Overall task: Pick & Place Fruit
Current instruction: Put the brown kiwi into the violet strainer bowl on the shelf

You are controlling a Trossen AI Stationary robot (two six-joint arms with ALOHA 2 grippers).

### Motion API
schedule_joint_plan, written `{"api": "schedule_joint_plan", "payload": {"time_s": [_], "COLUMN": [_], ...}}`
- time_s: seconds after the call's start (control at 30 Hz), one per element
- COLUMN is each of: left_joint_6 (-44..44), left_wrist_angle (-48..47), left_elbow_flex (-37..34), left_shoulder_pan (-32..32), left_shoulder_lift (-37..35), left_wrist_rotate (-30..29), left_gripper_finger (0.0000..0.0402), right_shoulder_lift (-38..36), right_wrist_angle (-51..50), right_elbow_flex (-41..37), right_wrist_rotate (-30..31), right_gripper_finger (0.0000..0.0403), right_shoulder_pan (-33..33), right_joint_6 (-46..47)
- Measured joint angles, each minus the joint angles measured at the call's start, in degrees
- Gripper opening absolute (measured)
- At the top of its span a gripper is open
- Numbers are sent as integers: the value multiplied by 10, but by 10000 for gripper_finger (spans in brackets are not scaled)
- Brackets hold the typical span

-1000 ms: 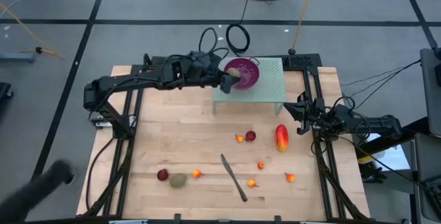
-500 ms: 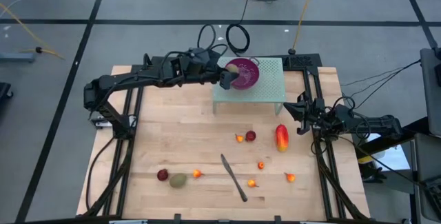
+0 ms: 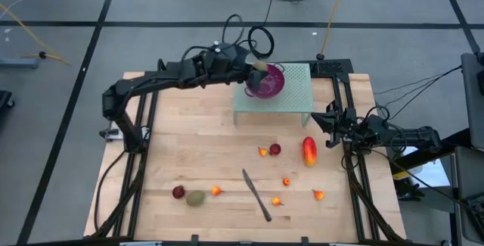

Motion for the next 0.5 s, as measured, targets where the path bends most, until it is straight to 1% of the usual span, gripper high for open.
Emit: {"api": "schedule_joint_plan", "payload": {"time_s": [0.2,0.3,0.4,0.5], "left_joint_6": [32,39,49,60], "left_wrist_angle": [-124,-172,-196,-198], "left_elbow_flex": [139,191,222,229], "left_shoulder_pan": [2,2,2,2], "left_shoulder_lift": [84,117,141,153], "left_wrist_rotate": [-6,-12,-18,-35], "left_gripper_finger": [223,223,223,223], "right_shoulder_lift": [0,0,0,0], "right_wrist_angle": [0,0,0,0], "right_elbow_flex": [0,0,0,0], "right_wrist_rotate": [0,0,0,0], "right_gripper_finger": [0,0,0,0], "right_shoulder_pan": [0,0,0,0], "right_joint_6": [0,0,0,0]}}
